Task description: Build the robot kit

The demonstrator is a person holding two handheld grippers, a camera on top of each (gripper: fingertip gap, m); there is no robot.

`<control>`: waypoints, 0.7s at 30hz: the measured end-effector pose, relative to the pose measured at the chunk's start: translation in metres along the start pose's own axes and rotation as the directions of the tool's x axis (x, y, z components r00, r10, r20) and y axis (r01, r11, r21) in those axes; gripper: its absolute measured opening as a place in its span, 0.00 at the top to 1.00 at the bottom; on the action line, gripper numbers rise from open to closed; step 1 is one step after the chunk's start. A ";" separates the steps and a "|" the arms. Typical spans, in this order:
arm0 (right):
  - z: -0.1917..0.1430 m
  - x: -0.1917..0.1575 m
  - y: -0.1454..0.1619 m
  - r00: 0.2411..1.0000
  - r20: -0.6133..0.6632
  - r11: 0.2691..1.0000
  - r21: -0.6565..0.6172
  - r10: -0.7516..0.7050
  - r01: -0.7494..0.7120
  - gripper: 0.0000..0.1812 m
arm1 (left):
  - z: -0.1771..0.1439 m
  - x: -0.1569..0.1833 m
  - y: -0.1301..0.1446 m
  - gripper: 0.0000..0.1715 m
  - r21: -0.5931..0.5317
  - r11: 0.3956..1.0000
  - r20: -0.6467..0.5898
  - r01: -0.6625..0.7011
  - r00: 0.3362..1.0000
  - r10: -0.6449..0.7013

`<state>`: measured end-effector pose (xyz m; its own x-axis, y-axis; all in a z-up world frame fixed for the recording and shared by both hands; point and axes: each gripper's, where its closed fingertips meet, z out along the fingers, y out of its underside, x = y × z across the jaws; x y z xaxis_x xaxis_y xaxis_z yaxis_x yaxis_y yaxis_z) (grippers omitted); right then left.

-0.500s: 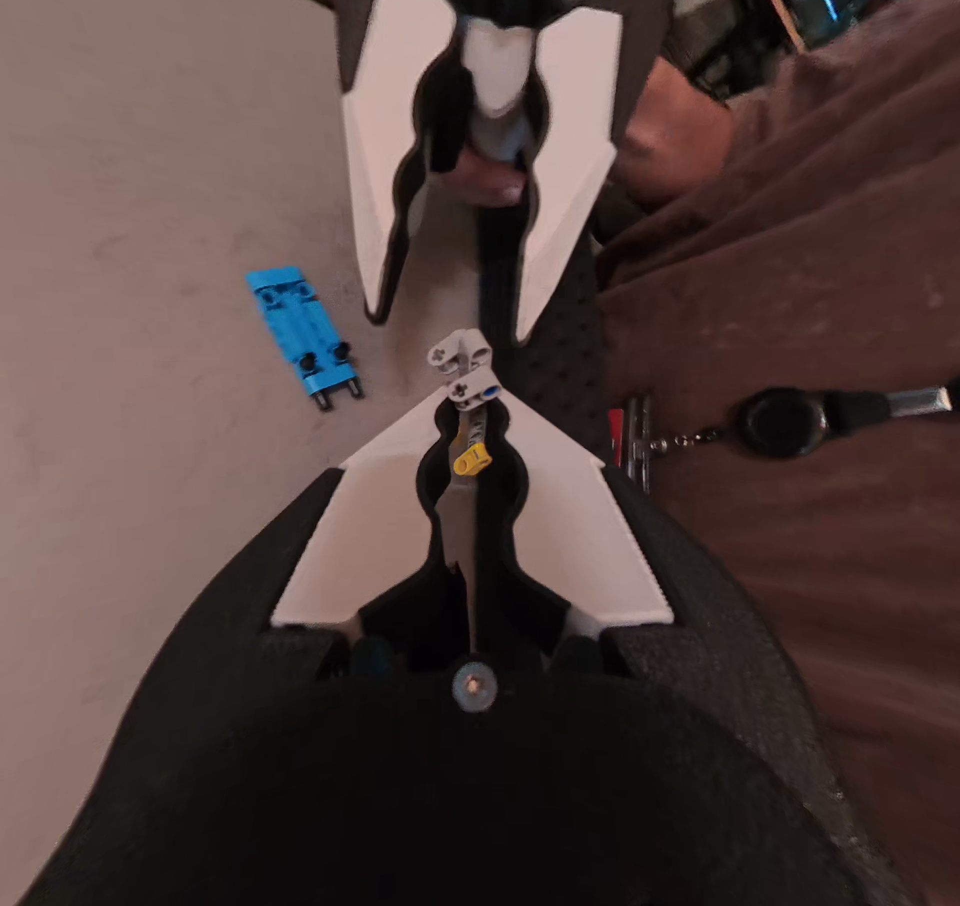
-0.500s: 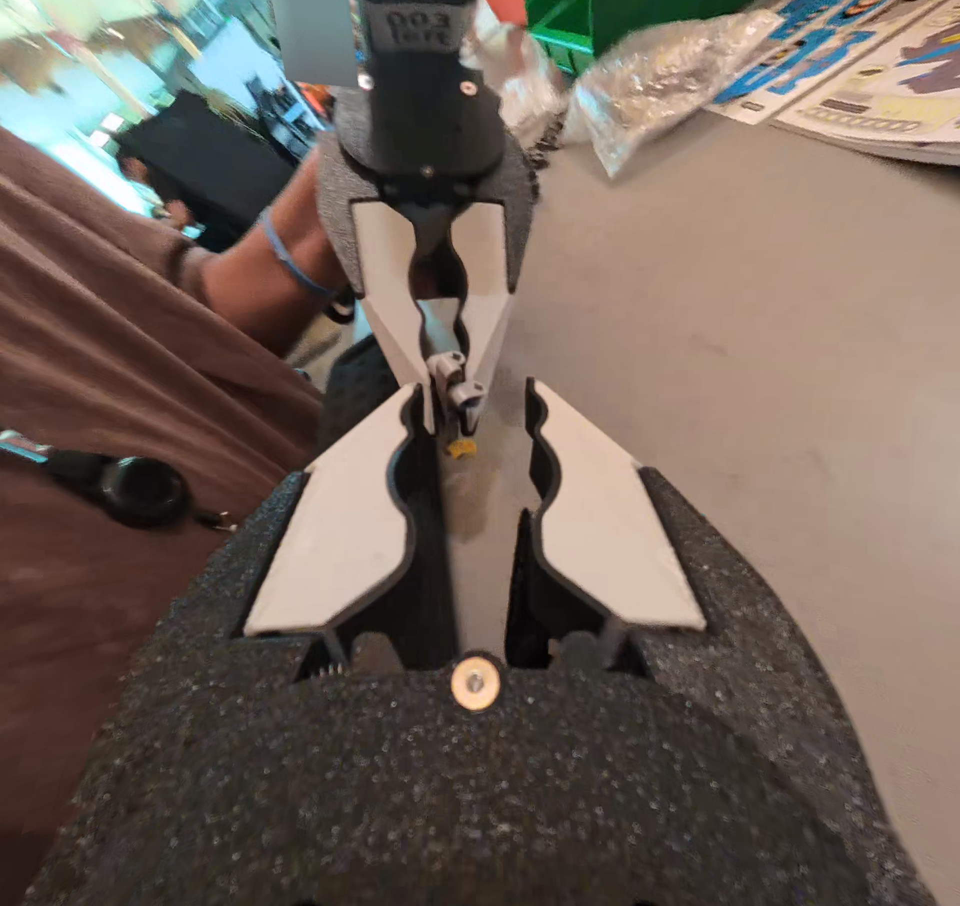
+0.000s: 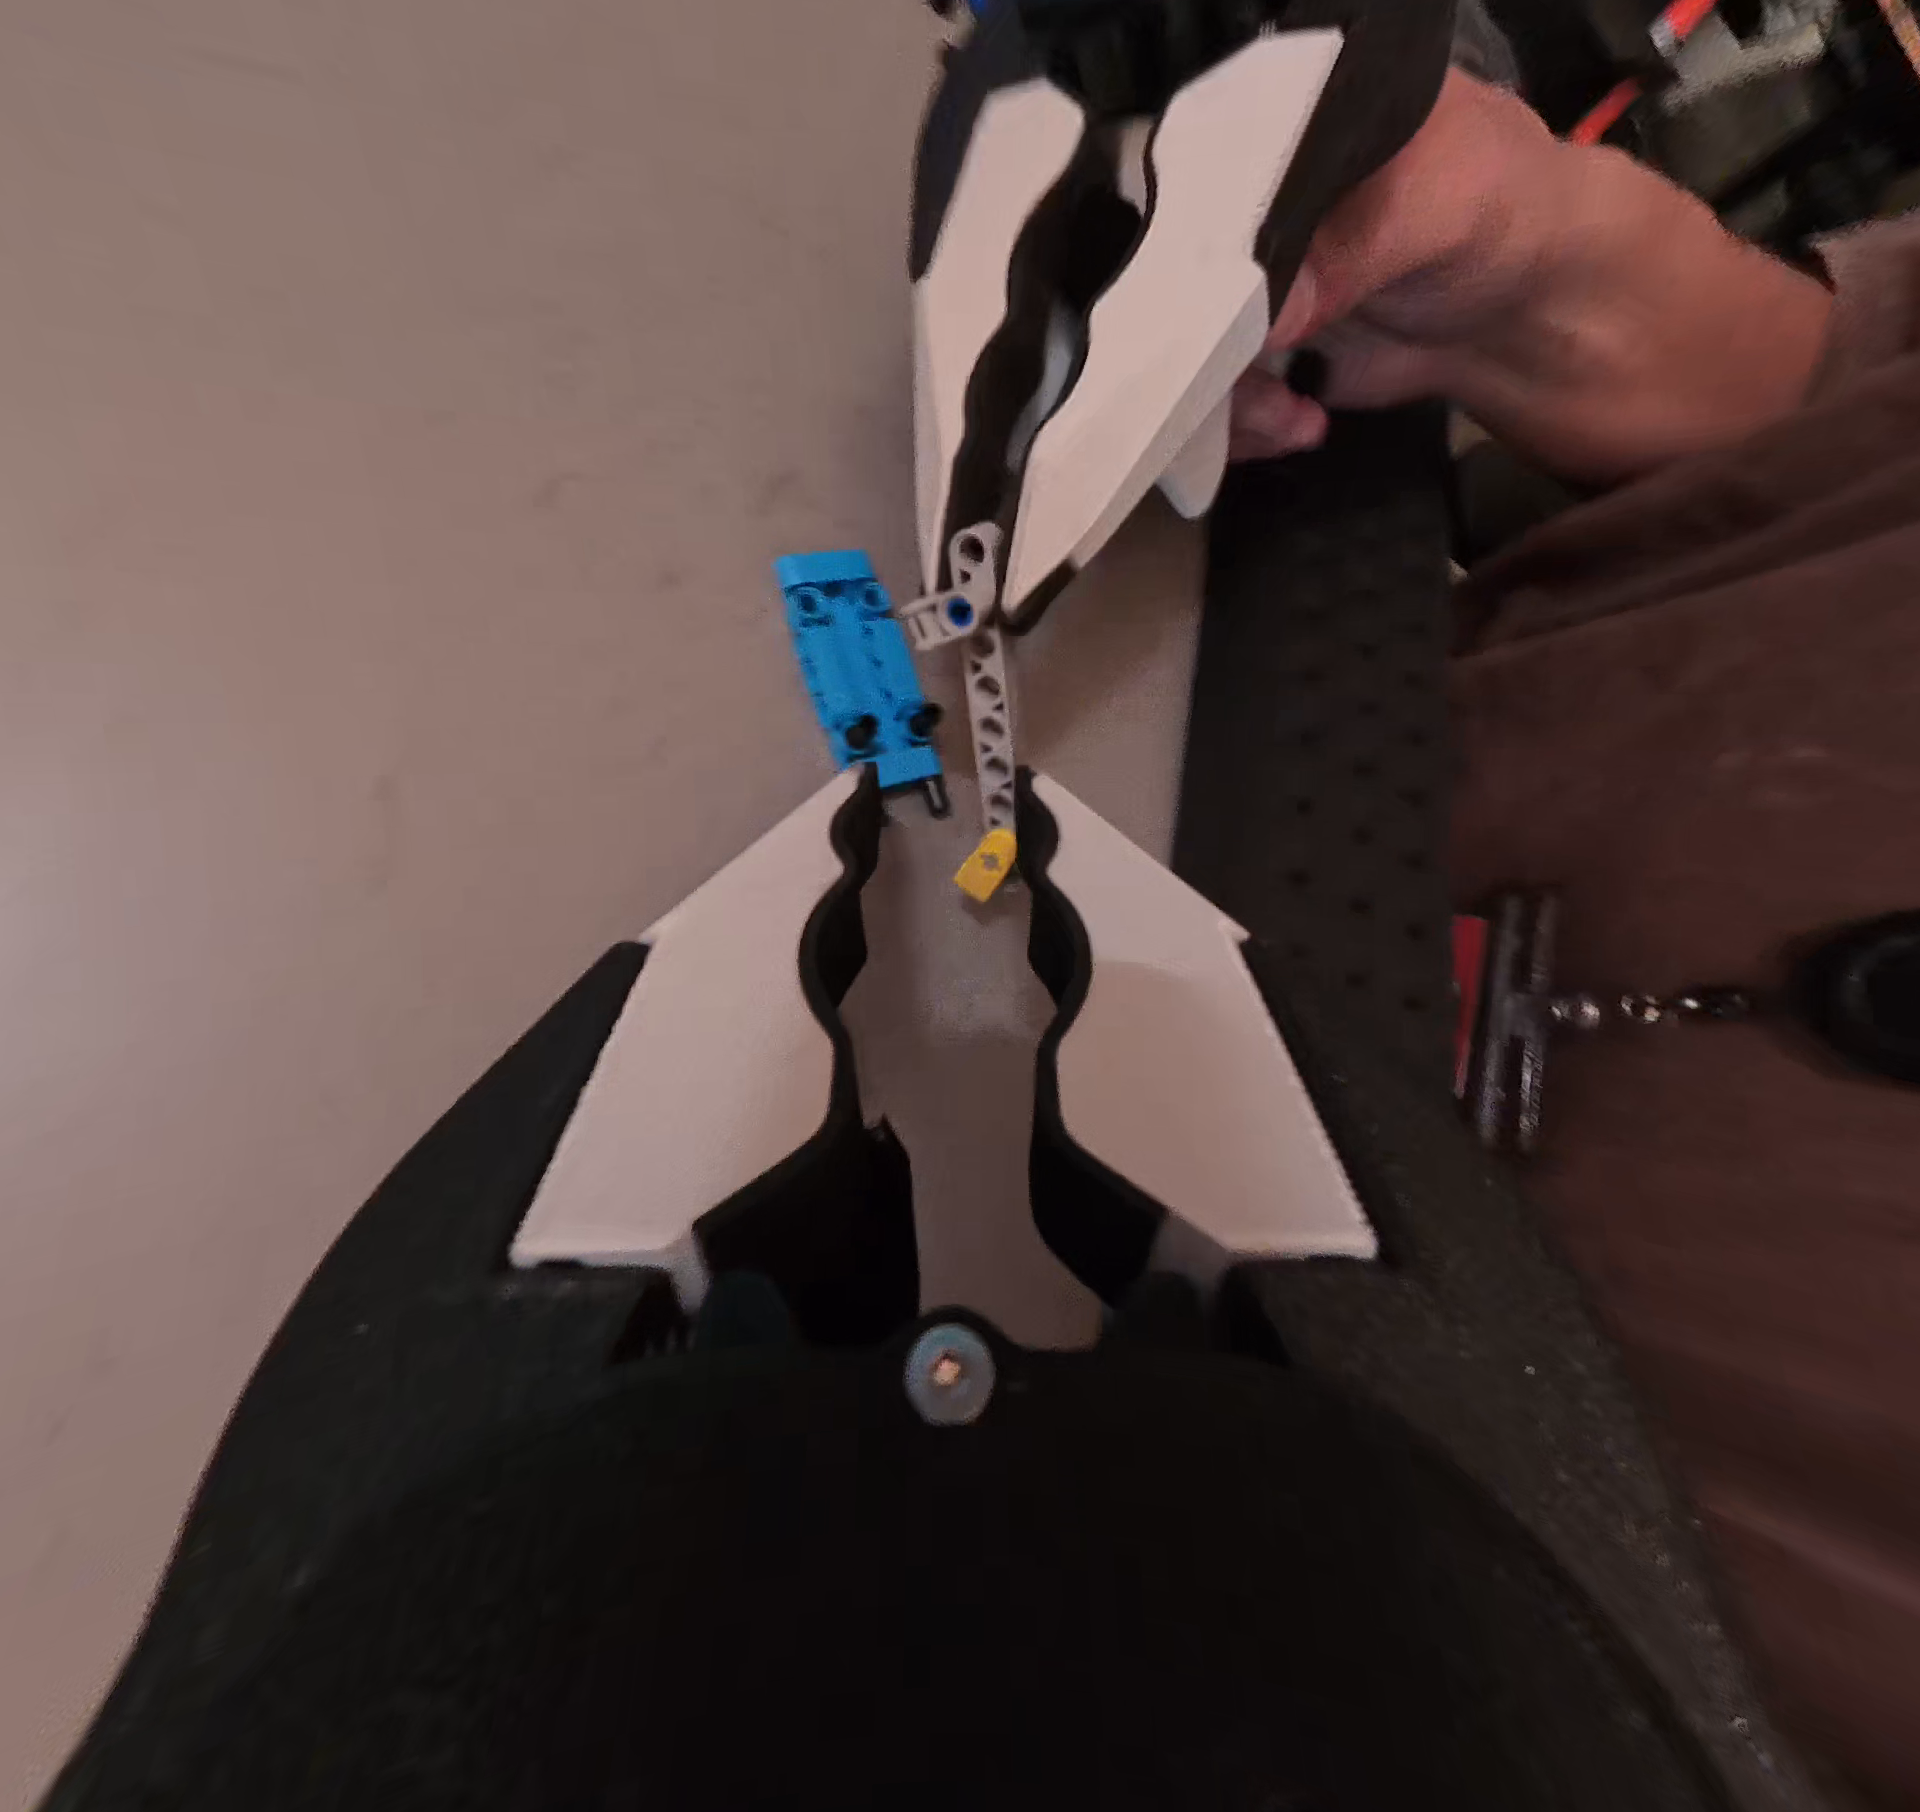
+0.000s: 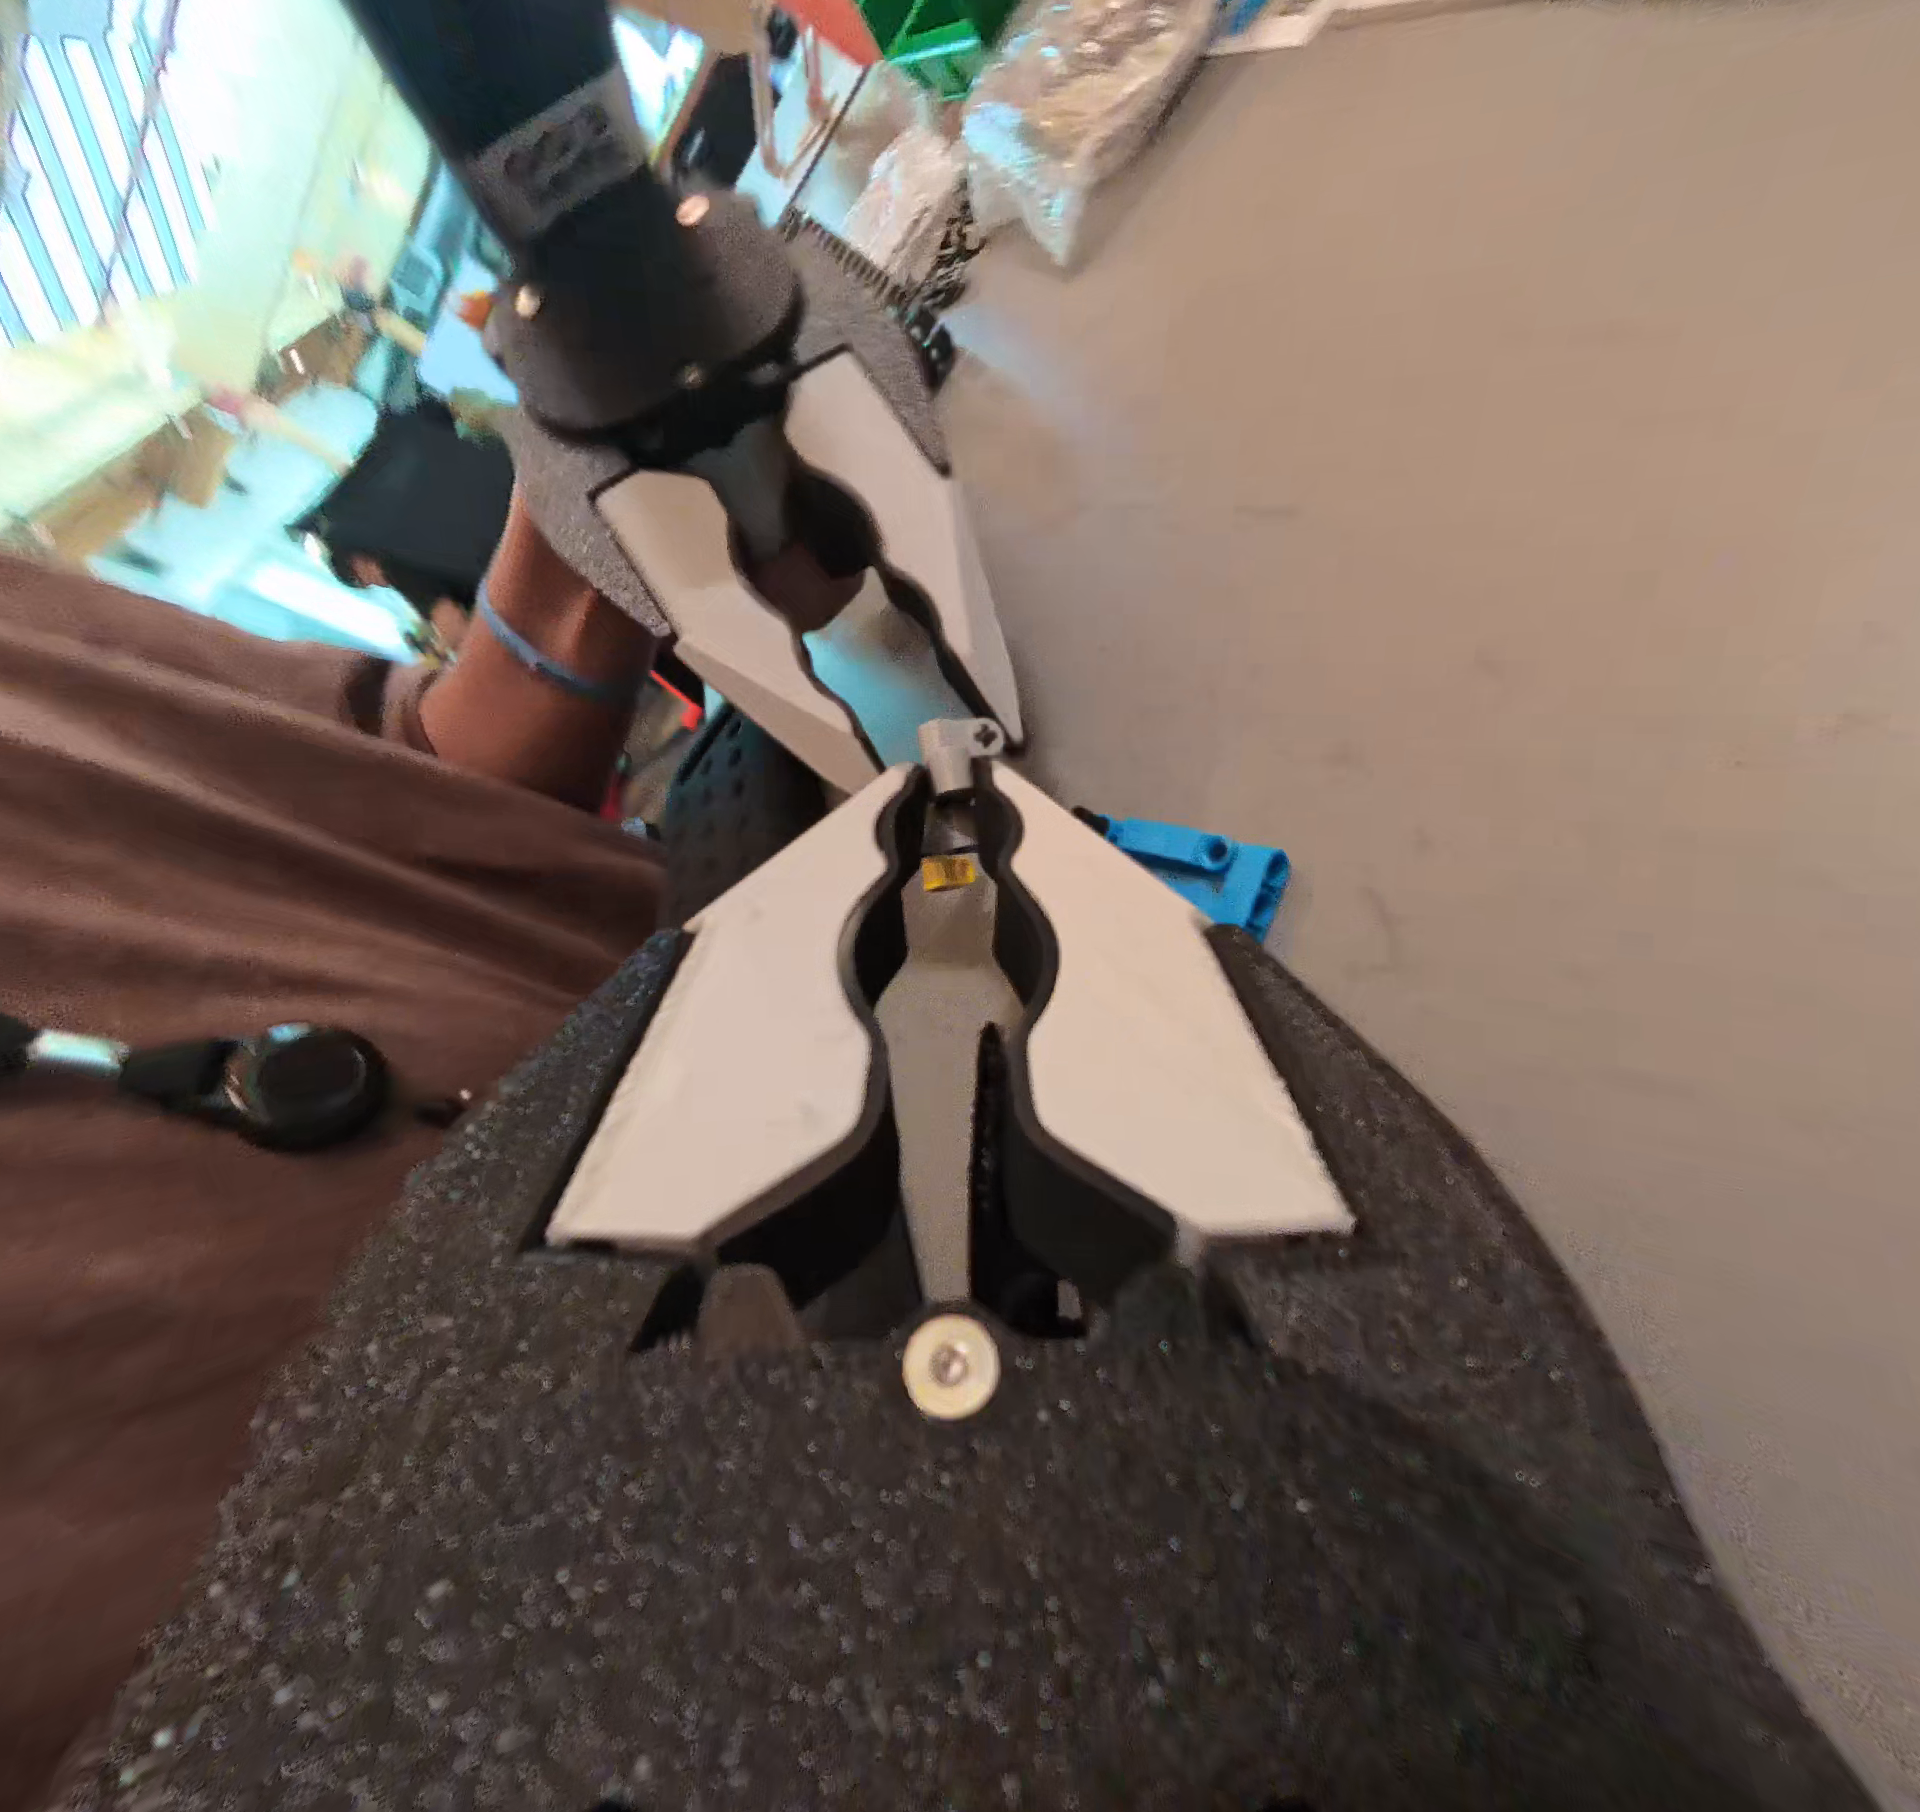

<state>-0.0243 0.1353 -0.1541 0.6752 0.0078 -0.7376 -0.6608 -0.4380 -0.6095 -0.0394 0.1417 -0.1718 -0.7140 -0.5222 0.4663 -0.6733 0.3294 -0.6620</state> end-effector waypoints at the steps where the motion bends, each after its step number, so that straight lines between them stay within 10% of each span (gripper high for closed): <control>1: -0.001 0.004 -0.001 0.998 0.000 0.998 0.017 0.061 -0.061 0.95 | -0.003 -0.003 -0.001 0.85 0.042 0.999 0.025 0.010 1.000 -0.011; 13: -0.006 0.024 0.002 0.963 -0.131 0.970 0.096 0.234 -0.223 0.95 | -0.010 -0.006 0.018 0.80 0.028 0.981 0.476 -0.189 0.866 0.153; 21: -0.007 0.022 0.001 0.947 -0.195 0.960 0.165 0.256 -0.226 0.96 | 0.009 -0.004 0.019 0.79 -0.057 0.980 0.501 -0.189 0.844 0.192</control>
<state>-0.0076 0.1289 -0.1685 0.5341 -0.2799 -0.7977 -0.8409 -0.2739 -0.4668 -0.0477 0.1424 -0.1915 -0.6352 -0.7719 -0.0279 -0.5362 0.4666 -0.7034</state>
